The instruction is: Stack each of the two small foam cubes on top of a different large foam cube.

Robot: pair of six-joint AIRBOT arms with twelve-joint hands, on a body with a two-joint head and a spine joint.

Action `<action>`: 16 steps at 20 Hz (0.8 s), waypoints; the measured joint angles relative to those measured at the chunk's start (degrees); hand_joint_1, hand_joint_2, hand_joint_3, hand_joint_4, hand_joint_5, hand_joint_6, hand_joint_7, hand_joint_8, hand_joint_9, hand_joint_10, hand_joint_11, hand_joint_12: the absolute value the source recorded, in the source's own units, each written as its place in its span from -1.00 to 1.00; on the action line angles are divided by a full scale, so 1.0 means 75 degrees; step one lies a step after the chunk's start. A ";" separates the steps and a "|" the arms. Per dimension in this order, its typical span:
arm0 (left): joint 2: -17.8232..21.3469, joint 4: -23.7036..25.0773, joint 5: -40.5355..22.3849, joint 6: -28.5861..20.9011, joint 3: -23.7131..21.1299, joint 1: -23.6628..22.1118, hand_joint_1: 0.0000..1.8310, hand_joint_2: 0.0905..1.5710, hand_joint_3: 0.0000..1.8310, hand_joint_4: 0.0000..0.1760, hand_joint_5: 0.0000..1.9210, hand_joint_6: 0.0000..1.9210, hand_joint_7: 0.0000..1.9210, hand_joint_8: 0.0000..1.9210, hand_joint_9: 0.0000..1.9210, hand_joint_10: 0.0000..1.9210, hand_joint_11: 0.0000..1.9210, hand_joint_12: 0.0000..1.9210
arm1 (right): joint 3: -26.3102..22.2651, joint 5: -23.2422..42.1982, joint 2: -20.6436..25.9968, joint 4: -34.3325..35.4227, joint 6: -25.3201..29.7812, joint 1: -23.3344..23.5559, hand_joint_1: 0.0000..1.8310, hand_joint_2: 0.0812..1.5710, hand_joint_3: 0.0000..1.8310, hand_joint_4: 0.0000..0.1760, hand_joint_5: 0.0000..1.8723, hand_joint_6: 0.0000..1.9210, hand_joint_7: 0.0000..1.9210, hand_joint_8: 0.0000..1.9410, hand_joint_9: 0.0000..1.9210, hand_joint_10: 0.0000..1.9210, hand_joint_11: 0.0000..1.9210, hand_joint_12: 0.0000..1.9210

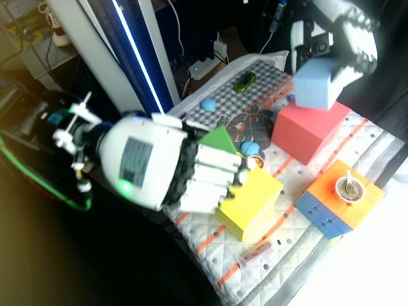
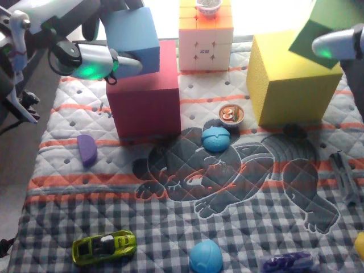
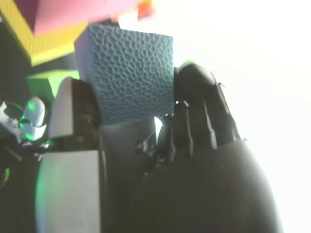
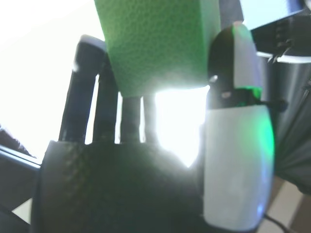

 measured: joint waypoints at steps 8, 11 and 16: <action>-0.0364 -0.0385 0.0108 -0.0012 0.0312 0.0195 0.06 0.47 -1.00 -1.00 -0.76 -0.76 -0.89 -0.96 -0.98 -0.74 -1.00 0.11 | 0.0507 -0.0775 -0.0597 0.0000 0.0079 0.0172 0.21 0.48 -1.00 -1.00 -0.90 0.10 -0.76 0.05 -0.73 0.41 -0.79 0.94; -0.0452 -0.0350 0.0256 -0.0009 0.0318 0.0224 -0.18 0.45 -1.00 -0.10 -0.99 -1.00 -1.00 -1.00 -1.00 -1.00 -1.00 -0.61 | 0.0513 -0.1061 -0.0641 -0.0006 0.0044 0.0172 -0.23 0.48 -1.00 -0.83 -0.95 -0.94 -1.00 -0.99 -1.00 -0.98 -1.00 -0.84; -0.0332 -0.0350 0.0131 0.0012 0.0137 0.0344 -0.47 0.32 -1.00 0.62 -1.00 -1.00 -1.00 -1.00 -1.00 -1.00 -1.00 -1.00 | 0.0425 -0.1075 -0.0635 0.0006 0.0041 0.0172 -0.48 0.34 -1.00 -0.03 -1.00 -1.00 -1.00 -1.00 -1.00 -1.00 -1.00 -1.00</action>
